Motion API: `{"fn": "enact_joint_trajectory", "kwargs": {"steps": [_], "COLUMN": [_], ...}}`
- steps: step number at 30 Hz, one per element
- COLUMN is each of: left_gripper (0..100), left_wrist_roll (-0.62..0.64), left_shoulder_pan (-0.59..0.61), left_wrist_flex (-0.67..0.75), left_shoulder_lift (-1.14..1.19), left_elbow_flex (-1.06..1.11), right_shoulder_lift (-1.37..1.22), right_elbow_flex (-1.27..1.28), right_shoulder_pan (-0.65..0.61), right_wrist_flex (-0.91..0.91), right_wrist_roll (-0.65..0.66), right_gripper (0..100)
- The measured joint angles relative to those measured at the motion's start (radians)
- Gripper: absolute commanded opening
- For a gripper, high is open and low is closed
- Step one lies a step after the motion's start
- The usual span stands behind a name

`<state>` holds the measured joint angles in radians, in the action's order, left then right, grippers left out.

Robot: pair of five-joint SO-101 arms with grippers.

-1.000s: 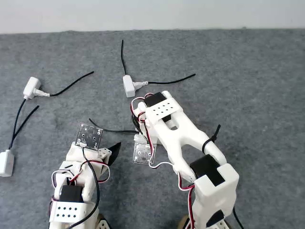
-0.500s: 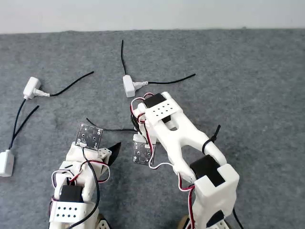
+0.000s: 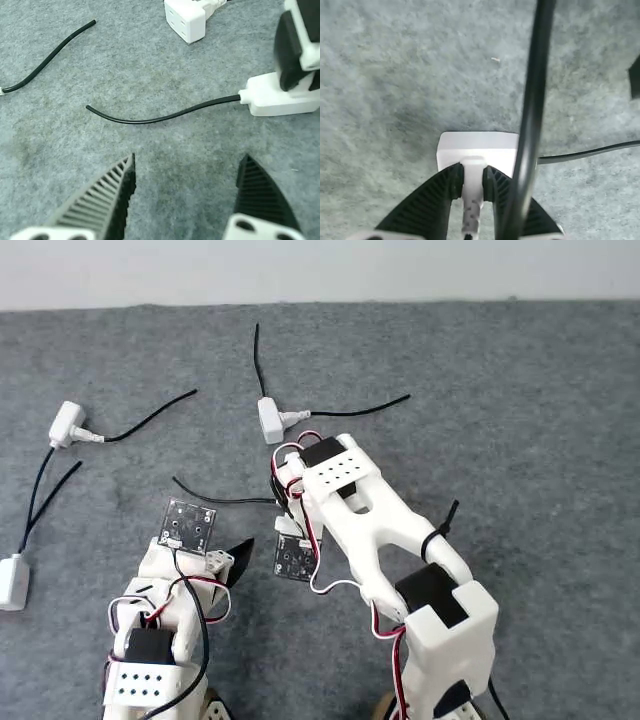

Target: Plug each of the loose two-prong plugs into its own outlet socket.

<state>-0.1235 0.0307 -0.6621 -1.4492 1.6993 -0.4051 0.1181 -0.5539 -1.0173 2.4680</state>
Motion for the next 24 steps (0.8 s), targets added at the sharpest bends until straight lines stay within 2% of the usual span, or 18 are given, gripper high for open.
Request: {"fn": "enact_joint_trajectory", "kwargs": {"steps": [24], "left_gripper": [32], "left_wrist_roll": [0.0], "left_shoulder_pan": [0.0], "left_wrist_flex": [0.0], "left_shoulder_lift": [0.0], "left_elbow_flex": [0.0], "right_shoulder_lift": [-0.02], "right_elbow_flex": [-0.028], "right_shoulder_pan": [0.0], "right_wrist_flex": [0.005], "right_wrist_roll": [0.0], "right_gripper": [0.9]}}
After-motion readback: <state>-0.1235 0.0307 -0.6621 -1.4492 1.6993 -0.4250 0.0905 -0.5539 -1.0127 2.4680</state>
